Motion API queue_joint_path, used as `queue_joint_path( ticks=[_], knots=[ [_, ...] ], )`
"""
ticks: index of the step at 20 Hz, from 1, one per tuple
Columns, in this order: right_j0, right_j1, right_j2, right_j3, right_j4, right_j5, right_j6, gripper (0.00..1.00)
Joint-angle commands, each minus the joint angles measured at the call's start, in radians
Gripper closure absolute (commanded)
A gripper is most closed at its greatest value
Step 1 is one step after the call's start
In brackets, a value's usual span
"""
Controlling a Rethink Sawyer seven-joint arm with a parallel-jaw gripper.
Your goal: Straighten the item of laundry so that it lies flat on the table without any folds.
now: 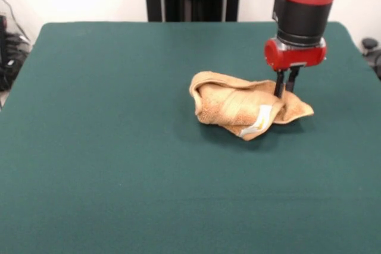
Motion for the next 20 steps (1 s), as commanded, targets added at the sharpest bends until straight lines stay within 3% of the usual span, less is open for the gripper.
queue_joint_path(
  ticks=[1,12,18,20],
  knots=[
    [0.025,0.039,0.014,-0.086,0.039,0.117,0.155,1.0],
    [-0.039,0.009,0.049,-0.044,0.023,0.078,0.149,1.0],
    [-0.194,-0.074,0.215,0.019,0.024,0.104,0.097,1.0],
    [-0.271,-0.087,0.306,0.05,-0.021,-0.009,0.088,1.0]
  ],
)
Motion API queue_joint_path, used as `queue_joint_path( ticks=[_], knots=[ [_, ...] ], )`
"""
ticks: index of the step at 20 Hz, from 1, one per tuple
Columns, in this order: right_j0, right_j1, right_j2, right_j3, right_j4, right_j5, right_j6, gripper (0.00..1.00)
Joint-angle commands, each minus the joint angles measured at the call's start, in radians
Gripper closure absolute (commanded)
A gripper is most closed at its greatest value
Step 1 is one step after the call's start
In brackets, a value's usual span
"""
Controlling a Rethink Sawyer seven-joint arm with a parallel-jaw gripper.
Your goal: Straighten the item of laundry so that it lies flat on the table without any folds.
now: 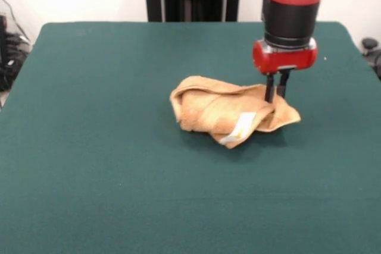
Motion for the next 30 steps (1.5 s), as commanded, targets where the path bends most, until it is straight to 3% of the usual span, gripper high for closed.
queue_joint_path(
  ticks=[1,12,16,30],
  knots=[
    [-0.162,-0.05,0.252,0.056,-0.035,-0.068,0.092,1.0],
    [-0.316,-0.065,0.444,0.113,-0.053,-0.164,0.159,1.0],
    [-0.395,-0.053,0.531,0.155,-0.109,-0.205,0.141,1.0],
    [-0.314,-0.072,0.417,0.113,-0.118,-0.07,0.107,1.0]
  ],
)
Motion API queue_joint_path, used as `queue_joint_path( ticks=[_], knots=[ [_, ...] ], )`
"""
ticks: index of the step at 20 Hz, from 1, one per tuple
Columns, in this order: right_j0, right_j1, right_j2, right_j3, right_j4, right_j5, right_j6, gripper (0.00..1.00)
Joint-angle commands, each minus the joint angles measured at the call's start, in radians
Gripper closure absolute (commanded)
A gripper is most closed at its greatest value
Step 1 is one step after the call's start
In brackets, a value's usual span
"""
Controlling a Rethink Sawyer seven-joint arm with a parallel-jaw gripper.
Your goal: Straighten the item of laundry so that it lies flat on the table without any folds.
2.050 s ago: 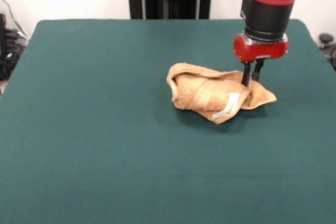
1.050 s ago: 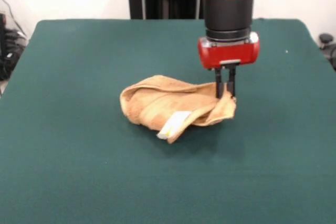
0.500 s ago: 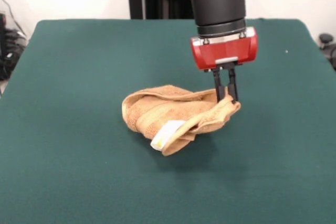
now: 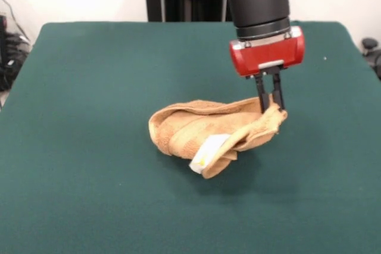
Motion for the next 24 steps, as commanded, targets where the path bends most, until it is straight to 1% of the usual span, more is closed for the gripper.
queue_joint_path(
  ticks=[1,5,7,15,16,24],
  knots=[
    [0.065,0.012,0.053,0.034,-0.027,0.082,0.101,1.0],
    [0.049,0.016,0.075,0.04,-0.029,0.086,0.094,1.0],
    [0.07,0.015,0.051,0.031,-0.025,0.09,0.097,1.0],
    [0.083,0.012,0.031,0.031,-0.032,0.1,0.087,1.0],
    [0.083,0.012,0.032,0.031,-0.031,0.108,0.085,0.0],
    [0.082,0.014,0.035,0.03,-0.033,0.117,0.078,0.0]
  ],
)
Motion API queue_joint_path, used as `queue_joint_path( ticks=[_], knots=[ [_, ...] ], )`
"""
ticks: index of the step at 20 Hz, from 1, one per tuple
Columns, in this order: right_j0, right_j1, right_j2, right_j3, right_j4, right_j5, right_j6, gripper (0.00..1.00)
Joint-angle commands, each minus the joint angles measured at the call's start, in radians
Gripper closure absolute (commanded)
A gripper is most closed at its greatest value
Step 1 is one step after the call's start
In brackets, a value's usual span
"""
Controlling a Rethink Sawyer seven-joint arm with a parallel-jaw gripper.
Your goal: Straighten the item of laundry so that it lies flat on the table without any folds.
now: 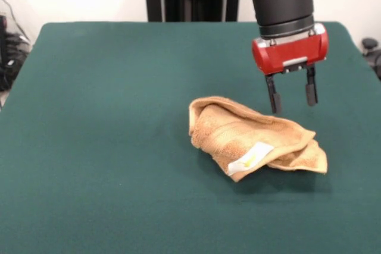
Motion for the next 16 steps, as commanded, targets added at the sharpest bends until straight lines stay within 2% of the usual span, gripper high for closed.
queue_joint_path(
  ticks=[1,7,13,16],
  knots=[
    [0.037,0.015,0.031,0.027,-0.035,0.119,0.076,0.0],
    [0.05,0.011,0.013,0.023,-0.045,0.116,0.069,0.0],
    [0.051,0.058,0.023,0.006,-0.046,0.069,0.082,0.0],
    [0.076,0.072,-0.004,-0.01,-0.046,0.047,0.091,0.0]
  ],
)
